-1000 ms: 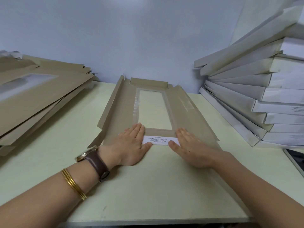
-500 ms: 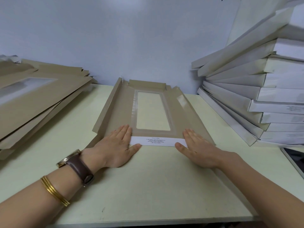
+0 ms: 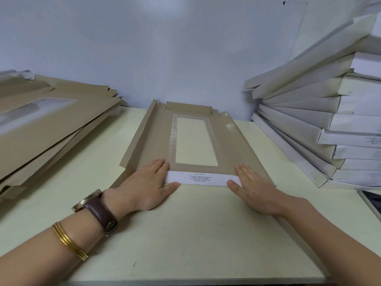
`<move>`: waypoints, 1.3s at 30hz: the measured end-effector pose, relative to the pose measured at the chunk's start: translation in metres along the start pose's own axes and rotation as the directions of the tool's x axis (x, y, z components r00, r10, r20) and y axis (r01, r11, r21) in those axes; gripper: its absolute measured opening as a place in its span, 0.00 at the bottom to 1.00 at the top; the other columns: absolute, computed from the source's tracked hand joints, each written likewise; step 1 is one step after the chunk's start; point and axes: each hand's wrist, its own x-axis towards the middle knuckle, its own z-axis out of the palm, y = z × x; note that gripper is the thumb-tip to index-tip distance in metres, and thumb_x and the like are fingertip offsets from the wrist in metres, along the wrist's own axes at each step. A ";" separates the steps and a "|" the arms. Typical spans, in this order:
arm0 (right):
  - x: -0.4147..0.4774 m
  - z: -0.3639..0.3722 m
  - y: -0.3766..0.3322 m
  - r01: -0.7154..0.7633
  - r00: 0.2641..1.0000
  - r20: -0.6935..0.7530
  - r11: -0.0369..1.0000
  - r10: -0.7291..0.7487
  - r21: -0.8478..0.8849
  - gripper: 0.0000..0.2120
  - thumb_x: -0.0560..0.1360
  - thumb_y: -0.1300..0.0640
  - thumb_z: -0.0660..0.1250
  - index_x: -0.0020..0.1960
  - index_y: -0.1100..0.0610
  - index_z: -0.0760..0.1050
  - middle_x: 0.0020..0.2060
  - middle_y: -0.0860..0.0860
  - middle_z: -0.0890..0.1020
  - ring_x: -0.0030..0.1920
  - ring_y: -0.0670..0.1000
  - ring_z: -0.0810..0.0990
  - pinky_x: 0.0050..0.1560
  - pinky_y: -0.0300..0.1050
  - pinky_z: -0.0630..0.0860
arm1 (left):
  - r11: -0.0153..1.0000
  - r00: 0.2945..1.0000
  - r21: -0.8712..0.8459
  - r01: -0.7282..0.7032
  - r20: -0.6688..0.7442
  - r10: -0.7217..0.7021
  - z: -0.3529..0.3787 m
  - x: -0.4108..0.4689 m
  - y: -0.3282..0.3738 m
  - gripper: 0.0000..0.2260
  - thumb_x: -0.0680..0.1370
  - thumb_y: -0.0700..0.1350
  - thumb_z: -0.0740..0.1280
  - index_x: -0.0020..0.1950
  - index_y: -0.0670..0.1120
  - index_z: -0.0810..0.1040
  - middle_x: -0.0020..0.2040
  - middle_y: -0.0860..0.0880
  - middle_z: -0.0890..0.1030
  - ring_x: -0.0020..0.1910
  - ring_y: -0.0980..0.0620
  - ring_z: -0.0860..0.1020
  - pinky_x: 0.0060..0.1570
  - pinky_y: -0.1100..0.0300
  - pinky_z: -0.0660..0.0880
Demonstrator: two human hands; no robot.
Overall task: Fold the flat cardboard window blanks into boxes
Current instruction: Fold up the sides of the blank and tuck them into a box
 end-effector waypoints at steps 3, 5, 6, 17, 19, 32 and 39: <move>-0.003 -0.004 0.002 0.104 0.991 -0.103 0.982 -0.088 0.155 0.22 0.80 0.40 0.45 0.61 0.53 0.68 0.60 0.47 0.71 0.65 0.52 0.67 0.68 0.44 0.62 | 0.995 0.995 -0.100 -0.029 -0.098 0.019 -0.007 -0.003 0.001 0.27 0.81 0.58 0.55 0.75 0.44 0.61 0.76 0.49 0.60 0.74 0.54 0.58 0.68 0.65 0.53; -0.008 -0.009 0.003 0.130 0.987 -0.127 0.954 -0.098 0.270 0.12 0.81 0.43 0.46 0.50 0.43 0.67 0.49 0.40 0.71 0.55 0.47 0.70 0.63 0.40 0.64 | 0.988 0.991 -0.151 -0.031 -0.132 0.011 -0.012 -0.005 0.003 0.20 0.81 0.57 0.57 0.67 0.46 0.70 0.67 0.50 0.71 0.66 0.51 0.68 0.63 0.61 0.63; -0.011 -0.012 0.002 0.115 0.988 -0.142 0.926 -0.067 0.359 0.14 0.80 0.40 0.47 0.49 0.42 0.70 0.48 0.38 0.74 0.54 0.46 0.72 0.56 0.35 0.60 | 0.984 0.990 -0.173 -0.027 -0.144 0.002 -0.014 -0.007 0.005 0.18 0.81 0.57 0.57 0.62 0.46 0.73 0.61 0.51 0.75 0.60 0.50 0.72 0.59 0.58 0.68; -0.015 -0.017 0.001 0.051 0.970 -0.238 0.907 0.055 0.418 0.32 0.80 0.40 0.52 0.51 0.70 0.75 0.26 0.43 0.68 0.28 0.46 0.68 0.32 0.37 0.63 | 0.979 0.969 -0.202 -0.040 -0.247 -0.012 -0.025 -0.009 0.017 0.21 0.82 0.53 0.56 0.32 0.44 0.63 0.28 0.49 0.66 0.32 0.47 0.66 0.30 0.57 0.61; -0.016 -0.017 0.001 0.060 0.968 -0.244 0.907 0.048 0.416 0.29 0.82 0.44 0.53 0.51 0.72 0.73 0.22 0.42 0.65 0.25 0.43 0.65 0.28 0.34 0.61 | 0.978 0.967 -0.204 -0.036 -0.255 -0.018 -0.025 -0.007 0.018 0.20 0.82 0.52 0.56 0.32 0.44 0.63 0.28 0.49 0.65 0.30 0.49 0.65 0.29 0.58 0.60; -0.017 -0.023 -0.003 0.148 0.960 -0.280 0.855 -0.004 0.498 0.21 0.83 0.50 0.56 0.37 0.61 0.74 0.42 0.59 0.80 0.48 0.57 0.78 0.53 0.51 0.72 | 0.960 0.981 -0.281 0.005 -0.183 -0.058 -0.040 -0.003 0.036 0.19 0.82 0.51 0.56 0.34 0.43 0.64 0.31 0.48 0.67 0.31 0.50 0.64 0.28 0.59 0.58; -0.015 -0.023 -0.005 0.158 0.960 -0.278 0.844 -0.010 0.513 0.19 0.81 0.53 0.60 0.34 0.58 0.75 0.33 0.51 0.80 0.33 0.48 0.74 0.38 0.40 0.67 | 0.986 0.995 -0.156 0.060 -0.075 -0.072 -0.044 0.013 0.047 0.17 0.80 0.47 0.57 0.33 0.42 0.63 0.31 0.45 0.67 0.34 0.45 0.66 0.29 0.56 0.59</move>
